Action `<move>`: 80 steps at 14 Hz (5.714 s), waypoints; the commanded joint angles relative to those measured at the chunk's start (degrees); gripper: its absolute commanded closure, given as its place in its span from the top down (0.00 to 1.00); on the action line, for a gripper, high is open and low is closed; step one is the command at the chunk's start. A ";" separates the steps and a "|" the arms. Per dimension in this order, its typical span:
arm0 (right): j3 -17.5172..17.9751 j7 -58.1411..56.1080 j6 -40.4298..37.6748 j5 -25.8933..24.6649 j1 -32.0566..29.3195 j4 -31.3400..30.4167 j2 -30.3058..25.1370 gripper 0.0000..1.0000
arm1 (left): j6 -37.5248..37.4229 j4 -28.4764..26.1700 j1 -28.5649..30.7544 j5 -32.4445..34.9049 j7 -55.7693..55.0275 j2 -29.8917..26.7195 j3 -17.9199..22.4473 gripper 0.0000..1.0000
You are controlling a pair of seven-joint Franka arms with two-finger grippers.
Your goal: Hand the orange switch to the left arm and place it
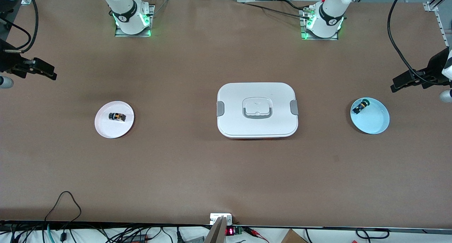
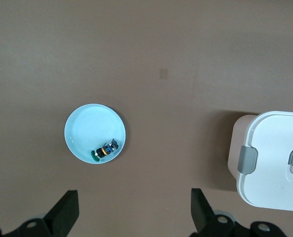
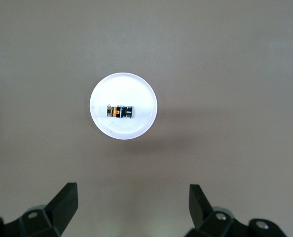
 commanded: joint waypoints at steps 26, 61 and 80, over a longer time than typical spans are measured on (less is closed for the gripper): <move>0.25 0.11 22.55 1.62 1.56 -13.99 14.92 1.00 | -0.80 1.65 -0.06 -0.07 -0.25 0.70 -0.07 1.00; 0.34 5.20 55.89 1.97 4.46 -27.90 25.29 1.00 | -0.80 1.73 0.38 -0.51 3.97 0.70 0.02 1.00; 0.25 4.41 58.46 1.97 4.38 -30.19 24.59 0.30 | -0.71 1.73 0.47 -0.69 3.97 0.70 0.02 1.00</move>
